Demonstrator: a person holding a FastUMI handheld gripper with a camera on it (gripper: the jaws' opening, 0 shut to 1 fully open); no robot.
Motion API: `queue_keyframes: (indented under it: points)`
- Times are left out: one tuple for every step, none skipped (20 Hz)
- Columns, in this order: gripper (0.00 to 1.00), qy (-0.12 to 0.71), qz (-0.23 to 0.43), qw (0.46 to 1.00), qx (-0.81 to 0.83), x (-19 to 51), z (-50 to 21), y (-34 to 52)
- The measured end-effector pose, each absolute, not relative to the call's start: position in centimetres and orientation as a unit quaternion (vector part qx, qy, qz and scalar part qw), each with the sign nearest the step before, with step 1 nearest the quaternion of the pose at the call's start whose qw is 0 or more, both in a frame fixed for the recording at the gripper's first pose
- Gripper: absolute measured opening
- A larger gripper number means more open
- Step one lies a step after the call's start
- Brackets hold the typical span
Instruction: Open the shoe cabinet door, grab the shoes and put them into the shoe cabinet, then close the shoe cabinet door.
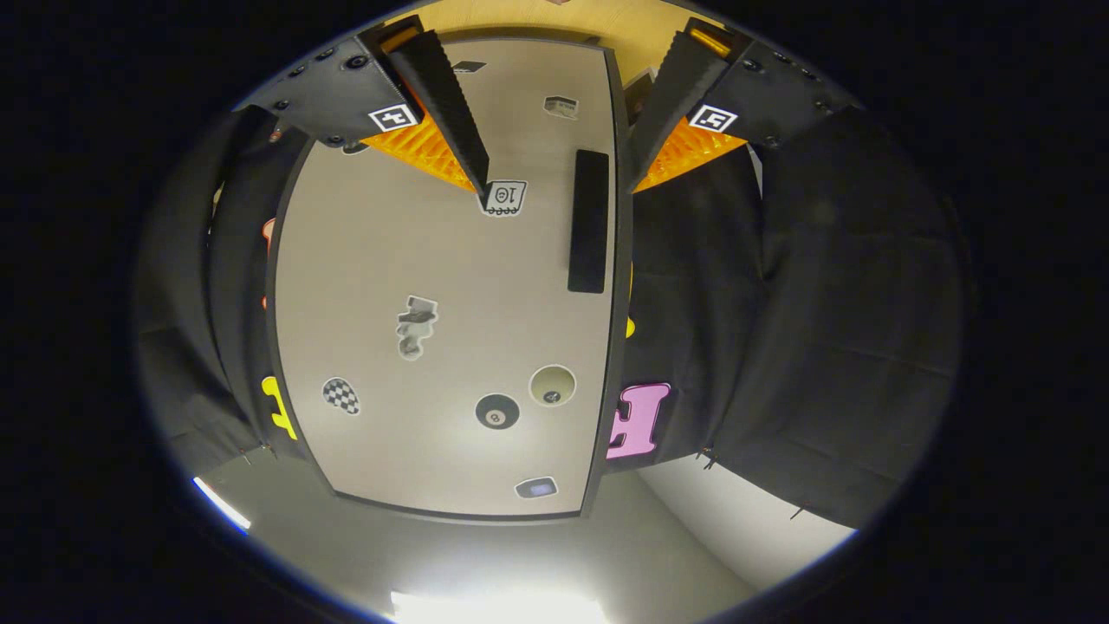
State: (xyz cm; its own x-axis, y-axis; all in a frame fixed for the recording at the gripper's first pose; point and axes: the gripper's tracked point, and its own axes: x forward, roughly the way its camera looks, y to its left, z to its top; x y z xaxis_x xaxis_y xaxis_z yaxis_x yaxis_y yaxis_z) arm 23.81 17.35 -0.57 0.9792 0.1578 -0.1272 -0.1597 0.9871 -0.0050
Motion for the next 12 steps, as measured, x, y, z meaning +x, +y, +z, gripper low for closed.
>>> queue_keyframes:
  points:
    - [0.97,0.062,0.080,0.995,-0.010,24.7,-0.7,17.9]
    - [0.97,0.062,0.080,0.995,-0.012,25.5,-0.9,18.3]
    - [0.96,0.065,0.079,0.995,-0.014,26.2,-1.3,18.6]
    - [0.96,0.072,0.080,0.994,-0.014,26.9,-1.8,19.1]
    - [0.96,0.078,0.081,0.994,-0.012,27.6,-2.3,19.6]
    - [0.95,0.084,0.080,0.993,-0.010,28.1,-2.6,19.8]
    - [0.91,0.087,0.076,0.993,-0.010,28.7,-2.8,20.0]
    - [0.89,0.088,0.070,0.994,-0.009,29.4,-3.0,20.1]
    - [0.79,0.092,0.066,0.994,-0.007,29.9,-3.1,20.1]
    - [0.72,0.099,0.064,0.993,-0.003,30.4,-3.5,20.4]
    - [0.66,0.109,0.065,0.992,-0.002,30.8,-3.9,20.7]
    - [0.64,0.117,0.063,0.991,-0.005,31.1,-4.2,20.8]
